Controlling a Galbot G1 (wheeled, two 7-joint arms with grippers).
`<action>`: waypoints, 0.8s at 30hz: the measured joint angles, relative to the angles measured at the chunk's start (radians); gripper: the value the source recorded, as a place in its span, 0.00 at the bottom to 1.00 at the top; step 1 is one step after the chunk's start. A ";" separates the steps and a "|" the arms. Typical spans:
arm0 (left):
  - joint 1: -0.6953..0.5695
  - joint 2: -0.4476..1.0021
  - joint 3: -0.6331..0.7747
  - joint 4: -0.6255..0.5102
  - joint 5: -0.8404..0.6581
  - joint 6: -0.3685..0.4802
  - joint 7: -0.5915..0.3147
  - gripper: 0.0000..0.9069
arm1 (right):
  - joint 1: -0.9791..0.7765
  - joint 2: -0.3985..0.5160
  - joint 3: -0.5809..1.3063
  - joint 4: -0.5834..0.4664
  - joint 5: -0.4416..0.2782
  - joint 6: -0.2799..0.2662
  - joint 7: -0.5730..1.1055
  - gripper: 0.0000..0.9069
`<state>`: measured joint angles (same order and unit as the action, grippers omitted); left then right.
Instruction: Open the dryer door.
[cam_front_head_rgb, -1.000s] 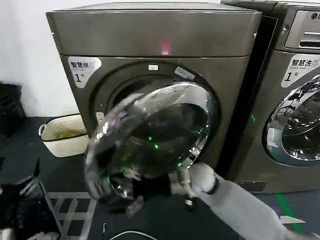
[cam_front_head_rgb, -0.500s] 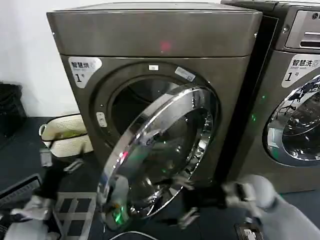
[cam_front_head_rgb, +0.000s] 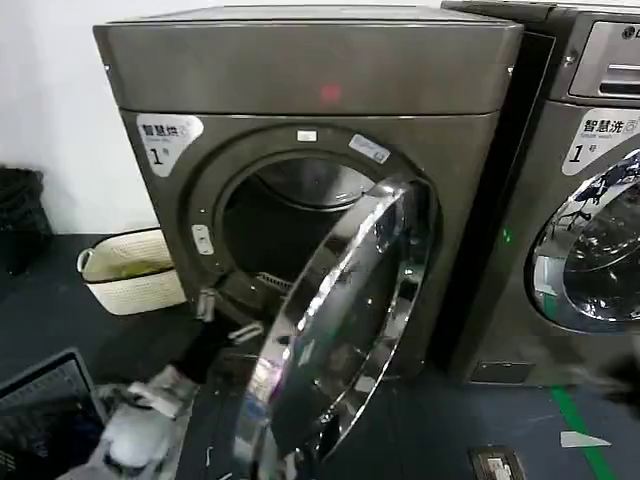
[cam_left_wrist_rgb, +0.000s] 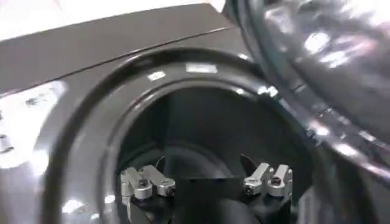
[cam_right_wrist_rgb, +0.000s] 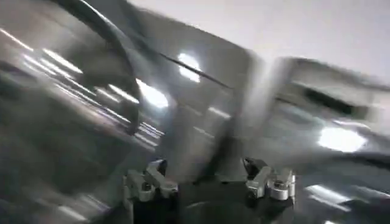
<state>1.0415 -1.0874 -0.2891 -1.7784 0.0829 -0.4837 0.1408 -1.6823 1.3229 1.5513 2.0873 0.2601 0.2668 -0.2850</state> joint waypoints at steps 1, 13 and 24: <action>-0.018 -0.005 0.027 0.009 0.000 -0.003 0.000 1.00 | -0.001 0.021 0.035 0.002 -0.006 -0.040 0.052 1.00; -0.222 -0.088 0.298 0.110 0.003 -0.006 0.003 1.00 | 0.002 0.117 0.429 -0.098 -0.105 -0.250 0.354 1.00; -0.382 -0.197 0.491 0.233 0.002 0.006 0.005 1.00 | -0.012 0.095 0.617 -0.252 -0.104 -0.231 0.405 1.00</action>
<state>0.6593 -1.2844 0.2024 -1.5457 0.0851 -0.4774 0.1457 -1.6944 1.4182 2.1687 1.8356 0.1561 0.0354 0.1202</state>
